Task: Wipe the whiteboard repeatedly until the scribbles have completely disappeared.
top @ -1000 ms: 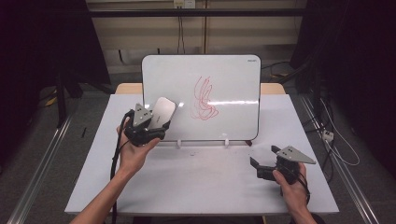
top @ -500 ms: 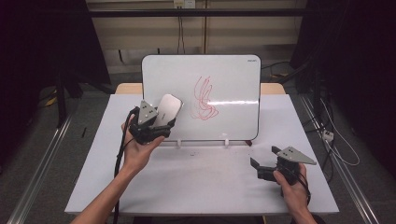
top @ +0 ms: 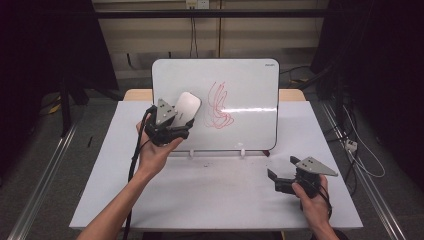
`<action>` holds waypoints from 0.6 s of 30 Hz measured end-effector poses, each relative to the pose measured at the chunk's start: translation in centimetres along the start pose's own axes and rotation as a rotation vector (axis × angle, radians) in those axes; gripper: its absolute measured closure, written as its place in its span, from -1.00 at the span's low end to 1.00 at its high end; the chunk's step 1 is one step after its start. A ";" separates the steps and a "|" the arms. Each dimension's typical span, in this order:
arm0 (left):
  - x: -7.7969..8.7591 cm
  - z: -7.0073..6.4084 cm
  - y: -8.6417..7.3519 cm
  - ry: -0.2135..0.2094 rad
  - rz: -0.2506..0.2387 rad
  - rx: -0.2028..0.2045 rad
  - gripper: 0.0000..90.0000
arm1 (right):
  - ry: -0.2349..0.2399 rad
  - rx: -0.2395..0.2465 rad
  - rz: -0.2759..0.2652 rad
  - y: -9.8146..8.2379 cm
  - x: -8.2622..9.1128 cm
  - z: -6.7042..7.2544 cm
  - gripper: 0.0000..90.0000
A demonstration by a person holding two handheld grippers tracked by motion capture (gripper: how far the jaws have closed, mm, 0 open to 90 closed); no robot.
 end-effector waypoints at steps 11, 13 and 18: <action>-1.0 -0.3 2.1 0.004 -0.011 -0.024 -0.31 | 0.004 0.000 -0.004 0.0 0.1 -0.1 -0.88; -1.3 -0.3 2.4 0.007 -0.013 -0.023 -0.31 | 0.003 -0.001 -0.006 -0.1 0.2 -0.2 -0.88; -2.0 -0.1 3.2 0.017 -0.009 -0.028 -0.31 | 0.002 0.000 -0.006 0.0 0.2 -0.2 -0.89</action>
Point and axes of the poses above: each handheld gripper's, and its own axes: x roughly backward along the jaws, y roughly out of its top, z roughly to its left, the point moved 2 cm from there along -x, roughly forward along the jaws, and after that the axes turned 9 degrees about z, right-handed, at the moved point
